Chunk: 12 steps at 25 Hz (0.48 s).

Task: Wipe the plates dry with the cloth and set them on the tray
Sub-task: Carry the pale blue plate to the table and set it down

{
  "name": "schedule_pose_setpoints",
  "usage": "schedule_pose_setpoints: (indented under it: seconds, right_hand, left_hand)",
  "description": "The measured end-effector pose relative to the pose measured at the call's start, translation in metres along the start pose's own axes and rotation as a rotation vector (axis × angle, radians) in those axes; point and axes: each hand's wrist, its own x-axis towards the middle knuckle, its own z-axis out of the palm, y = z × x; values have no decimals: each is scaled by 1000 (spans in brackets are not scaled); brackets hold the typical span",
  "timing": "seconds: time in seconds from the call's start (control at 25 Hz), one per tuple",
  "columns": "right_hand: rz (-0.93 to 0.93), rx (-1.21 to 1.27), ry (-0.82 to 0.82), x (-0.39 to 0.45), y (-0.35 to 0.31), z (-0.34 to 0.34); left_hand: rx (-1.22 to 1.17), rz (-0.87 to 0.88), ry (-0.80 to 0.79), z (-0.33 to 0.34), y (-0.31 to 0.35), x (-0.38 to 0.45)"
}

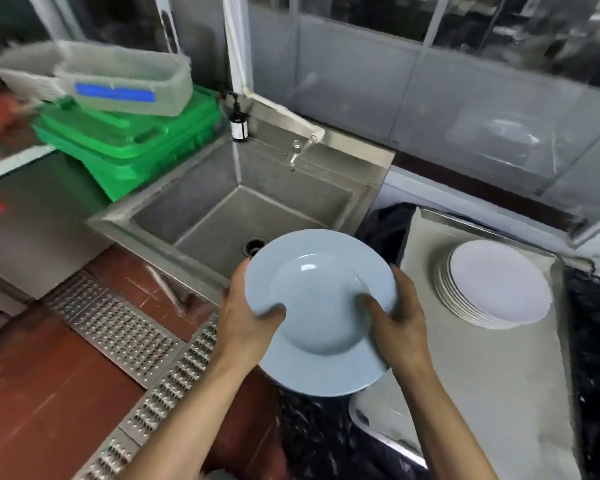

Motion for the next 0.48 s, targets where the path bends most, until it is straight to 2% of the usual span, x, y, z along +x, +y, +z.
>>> schedule_pose_setpoints:
  seconds: [0.24,0.48]
  right_hand:
    - [-107,34,-237,-23,-60,121]
    - [-165,78,-490,-90,-112,268]
  left_hand:
    - [33,-38,211,-134,-17,-3]
    - [48,-125,491,-291,-64,-36]
